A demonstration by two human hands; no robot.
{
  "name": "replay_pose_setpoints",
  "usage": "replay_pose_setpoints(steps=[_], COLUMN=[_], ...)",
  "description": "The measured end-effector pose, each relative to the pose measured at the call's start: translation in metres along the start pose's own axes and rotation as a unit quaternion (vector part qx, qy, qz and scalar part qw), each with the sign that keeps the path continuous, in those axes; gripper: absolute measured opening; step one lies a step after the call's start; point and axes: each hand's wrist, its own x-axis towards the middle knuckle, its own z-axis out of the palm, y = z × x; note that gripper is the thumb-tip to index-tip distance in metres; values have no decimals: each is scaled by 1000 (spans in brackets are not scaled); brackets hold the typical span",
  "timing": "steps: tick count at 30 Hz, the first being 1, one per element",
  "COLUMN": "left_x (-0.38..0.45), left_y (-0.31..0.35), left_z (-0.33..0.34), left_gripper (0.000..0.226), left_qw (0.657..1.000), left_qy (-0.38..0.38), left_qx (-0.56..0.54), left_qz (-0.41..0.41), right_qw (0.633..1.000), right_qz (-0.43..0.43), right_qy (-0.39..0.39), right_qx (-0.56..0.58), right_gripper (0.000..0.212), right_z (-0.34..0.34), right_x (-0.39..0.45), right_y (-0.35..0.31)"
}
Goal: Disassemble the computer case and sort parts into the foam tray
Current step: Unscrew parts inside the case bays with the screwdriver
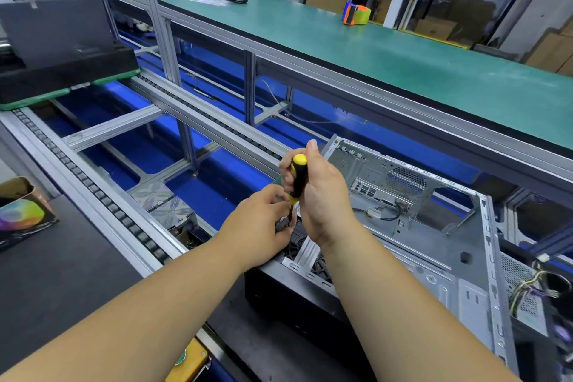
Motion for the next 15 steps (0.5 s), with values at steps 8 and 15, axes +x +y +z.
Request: replay_pose_setpoints(steps=[8, 15], left_x=[-1, -1], left_y=[2, 3], left_z=[-3, -3], left_gripper=[24, 27], left_qw=[1000, 1000], left_qy=[-14, -15], left_qx=[0, 0], left_qz=[-11, -11], right_qw=[999, 999], right_qz=[-4, 0], right_qy=[-13, -29], right_qx=[29, 29], right_gripper=[23, 32], right_z=[-7, -18], right_x=[7, 6], right_y=[0, -2])
